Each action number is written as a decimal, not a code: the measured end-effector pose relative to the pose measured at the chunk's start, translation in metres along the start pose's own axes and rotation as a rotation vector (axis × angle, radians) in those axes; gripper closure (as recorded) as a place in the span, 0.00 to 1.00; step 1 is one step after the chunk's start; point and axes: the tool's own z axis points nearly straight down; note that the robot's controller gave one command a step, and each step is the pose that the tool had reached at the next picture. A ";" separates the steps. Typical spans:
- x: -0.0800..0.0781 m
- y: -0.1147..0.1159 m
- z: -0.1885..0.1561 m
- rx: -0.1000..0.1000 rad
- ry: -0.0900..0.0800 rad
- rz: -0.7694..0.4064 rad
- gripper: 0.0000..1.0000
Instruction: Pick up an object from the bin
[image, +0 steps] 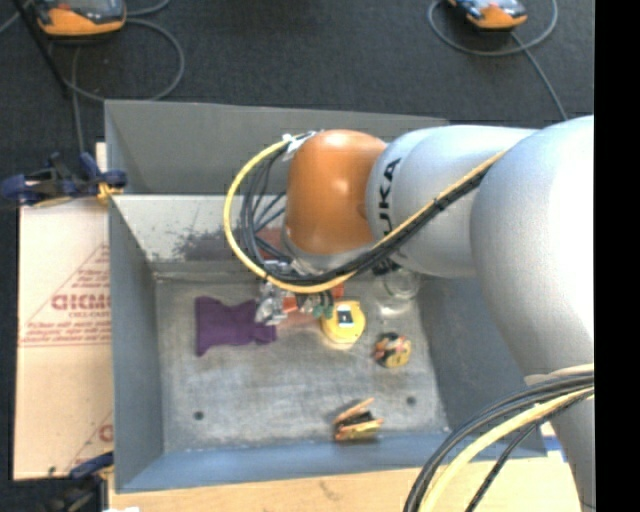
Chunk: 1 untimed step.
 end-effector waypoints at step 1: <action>0.000 0.000 0.000 0.000 0.000 0.000 1.00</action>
Offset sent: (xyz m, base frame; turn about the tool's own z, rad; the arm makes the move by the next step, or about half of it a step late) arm 0.0211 -0.0023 -0.0275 -0.0961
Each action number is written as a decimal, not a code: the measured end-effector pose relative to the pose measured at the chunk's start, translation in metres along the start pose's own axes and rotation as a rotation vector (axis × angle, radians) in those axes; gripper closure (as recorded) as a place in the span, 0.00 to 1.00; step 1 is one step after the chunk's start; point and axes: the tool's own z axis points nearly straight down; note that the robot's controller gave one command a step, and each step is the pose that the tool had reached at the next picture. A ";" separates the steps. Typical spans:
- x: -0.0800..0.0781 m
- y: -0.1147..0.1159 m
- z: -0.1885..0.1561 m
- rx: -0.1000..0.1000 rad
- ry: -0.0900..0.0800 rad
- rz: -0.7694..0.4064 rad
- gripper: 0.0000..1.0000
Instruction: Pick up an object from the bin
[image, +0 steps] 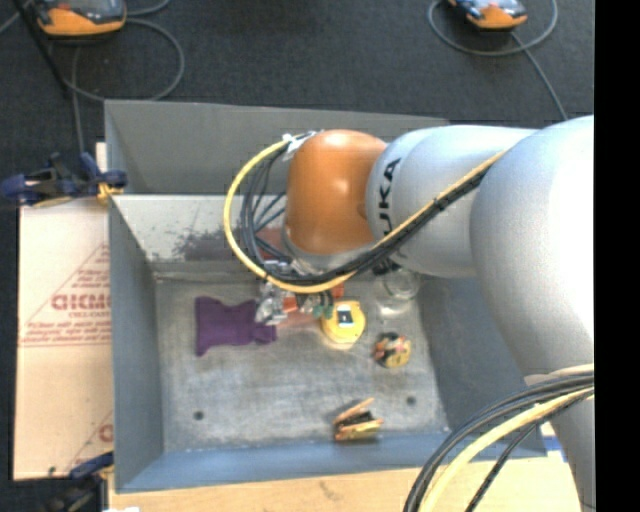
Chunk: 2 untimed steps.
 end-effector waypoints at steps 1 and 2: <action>0.000 0.000 0.000 0.000 0.000 -0.001 1.00; 0.019 0.006 -0.033 0.003 0.006 -0.066 1.00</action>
Offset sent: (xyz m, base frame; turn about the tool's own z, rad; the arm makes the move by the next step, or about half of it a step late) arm -0.0299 0.0106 0.0563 -0.0954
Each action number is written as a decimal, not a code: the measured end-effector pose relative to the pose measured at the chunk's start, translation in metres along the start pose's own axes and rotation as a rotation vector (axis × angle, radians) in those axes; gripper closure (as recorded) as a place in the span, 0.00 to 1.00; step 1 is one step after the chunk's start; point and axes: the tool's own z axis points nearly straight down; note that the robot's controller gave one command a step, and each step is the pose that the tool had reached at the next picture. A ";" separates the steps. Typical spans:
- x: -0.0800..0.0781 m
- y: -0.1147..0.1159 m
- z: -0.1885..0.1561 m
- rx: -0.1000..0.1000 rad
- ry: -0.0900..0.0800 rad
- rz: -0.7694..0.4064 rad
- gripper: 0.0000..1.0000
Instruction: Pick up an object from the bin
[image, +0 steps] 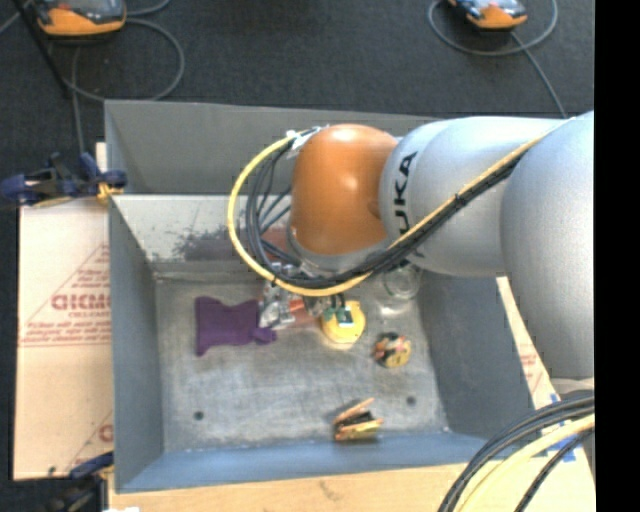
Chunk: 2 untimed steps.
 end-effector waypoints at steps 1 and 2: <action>-0.015 0.016 -0.005 -0.004 -0.013 0.141 1.00; -0.029 0.007 0.003 -0.003 -0.005 0.342 1.00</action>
Offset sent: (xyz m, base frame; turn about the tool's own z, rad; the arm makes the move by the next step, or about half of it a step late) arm 0.0494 -0.0045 -0.0075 0.1099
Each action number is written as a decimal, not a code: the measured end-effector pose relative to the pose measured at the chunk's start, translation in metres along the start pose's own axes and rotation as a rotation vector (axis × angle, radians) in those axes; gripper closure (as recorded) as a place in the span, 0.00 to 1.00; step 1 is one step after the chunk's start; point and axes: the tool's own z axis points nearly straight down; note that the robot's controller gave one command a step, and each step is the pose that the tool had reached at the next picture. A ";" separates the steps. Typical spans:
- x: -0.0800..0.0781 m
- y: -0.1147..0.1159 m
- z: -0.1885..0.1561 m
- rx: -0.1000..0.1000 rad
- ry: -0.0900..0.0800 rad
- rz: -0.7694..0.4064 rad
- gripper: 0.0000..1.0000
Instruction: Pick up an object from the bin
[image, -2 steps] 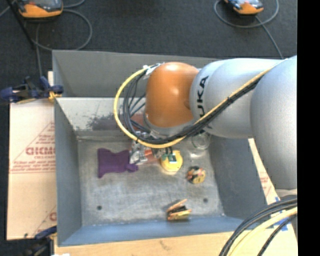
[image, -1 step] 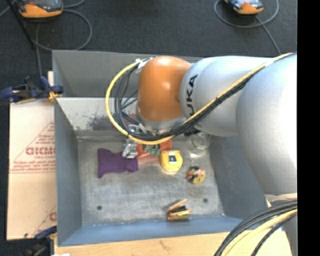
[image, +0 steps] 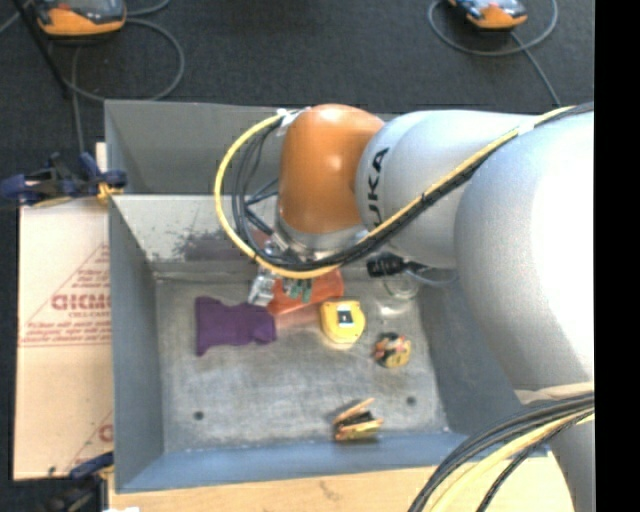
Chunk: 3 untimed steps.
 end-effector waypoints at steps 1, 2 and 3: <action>-0.002 0.008 -0.040 0.005 0.004 -0.139 1.00; -0.036 0.019 0.067 0.000 0.001 -0.222 0.00; -0.036 0.019 0.066 0.001 0.004 -0.223 0.00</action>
Offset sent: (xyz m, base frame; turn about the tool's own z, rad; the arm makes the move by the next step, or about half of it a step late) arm 0.0357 0.0113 -0.0730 -0.2233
